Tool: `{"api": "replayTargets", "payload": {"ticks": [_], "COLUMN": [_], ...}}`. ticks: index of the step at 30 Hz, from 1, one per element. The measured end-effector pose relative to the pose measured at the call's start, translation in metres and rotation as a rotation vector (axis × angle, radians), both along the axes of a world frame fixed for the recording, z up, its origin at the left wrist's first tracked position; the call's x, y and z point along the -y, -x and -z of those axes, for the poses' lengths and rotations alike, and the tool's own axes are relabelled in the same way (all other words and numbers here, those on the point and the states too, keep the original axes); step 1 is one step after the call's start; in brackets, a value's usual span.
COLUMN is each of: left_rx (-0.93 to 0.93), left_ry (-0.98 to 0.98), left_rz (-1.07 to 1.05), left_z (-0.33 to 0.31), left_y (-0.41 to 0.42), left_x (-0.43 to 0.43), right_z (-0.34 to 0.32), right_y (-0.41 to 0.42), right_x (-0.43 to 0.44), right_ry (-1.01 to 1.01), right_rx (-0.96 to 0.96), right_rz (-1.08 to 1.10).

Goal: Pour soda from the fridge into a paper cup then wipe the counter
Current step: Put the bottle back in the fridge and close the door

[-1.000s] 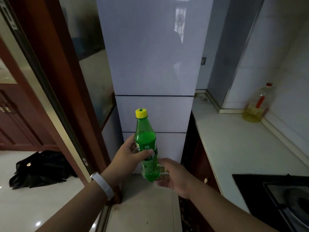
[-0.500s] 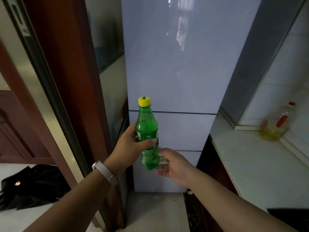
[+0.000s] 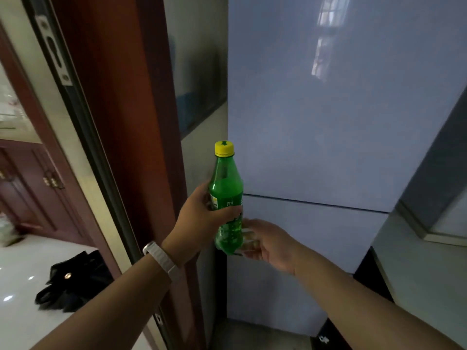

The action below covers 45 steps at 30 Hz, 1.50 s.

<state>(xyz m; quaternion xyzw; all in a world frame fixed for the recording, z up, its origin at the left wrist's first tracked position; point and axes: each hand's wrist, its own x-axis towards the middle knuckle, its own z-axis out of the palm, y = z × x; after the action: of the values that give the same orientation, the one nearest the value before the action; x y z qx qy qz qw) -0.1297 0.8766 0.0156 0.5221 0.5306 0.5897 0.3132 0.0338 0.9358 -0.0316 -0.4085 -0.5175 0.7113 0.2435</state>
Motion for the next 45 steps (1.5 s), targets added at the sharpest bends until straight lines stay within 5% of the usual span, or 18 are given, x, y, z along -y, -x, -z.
{"api": "replayTargets", "payload": {"ticks": [4, 7, 13, 16, 27, 35, 45], "left_rx": [-0.032, -0.056, 0.004, 0.019, -0.017, -0.09, -0.092], "left_ry": [-0.001, -0.017, -0.022, -0.009, -0.006, 0.001, -0.003], "left_rz": [-0.091, -0.151, -0.212, -0.237, -0.331, -0.324, -0.337], "left_z": [-0.016, -0.027, -0.04, -0.043, -0.05, -0.054, -0.045], "left_y": [0.004, 0.007, 0.009, 0.009, 0.01, 0.004, 0.013], "left_x": [-0.02, -0.036, -0.057, -0.061, -0.062, -0.041, 0.0], "right_z": [-0.015, -0.032, -0.062, -0.073, -0.062, -0.052, -0.058], "right_y": [0.019, 0.033, 0.07, 0.097, 0.142, 0.134, 0.098], "right_x": [-0.06, -0.106, -0.173, -0.199, -0.249, -0.253, -0.171], "right_ry": [-0.201, -0.779, -1.729, -1.99, -2.077, -2.022, -2.41], "right_rx": [0.307, 0.659, 0.965, 1.041, 1.879, 1.825, 1.551], "right_rz": [-0.009, -0.175, -0.32, -0.358, -0.429, -0.383, -0.387]}}
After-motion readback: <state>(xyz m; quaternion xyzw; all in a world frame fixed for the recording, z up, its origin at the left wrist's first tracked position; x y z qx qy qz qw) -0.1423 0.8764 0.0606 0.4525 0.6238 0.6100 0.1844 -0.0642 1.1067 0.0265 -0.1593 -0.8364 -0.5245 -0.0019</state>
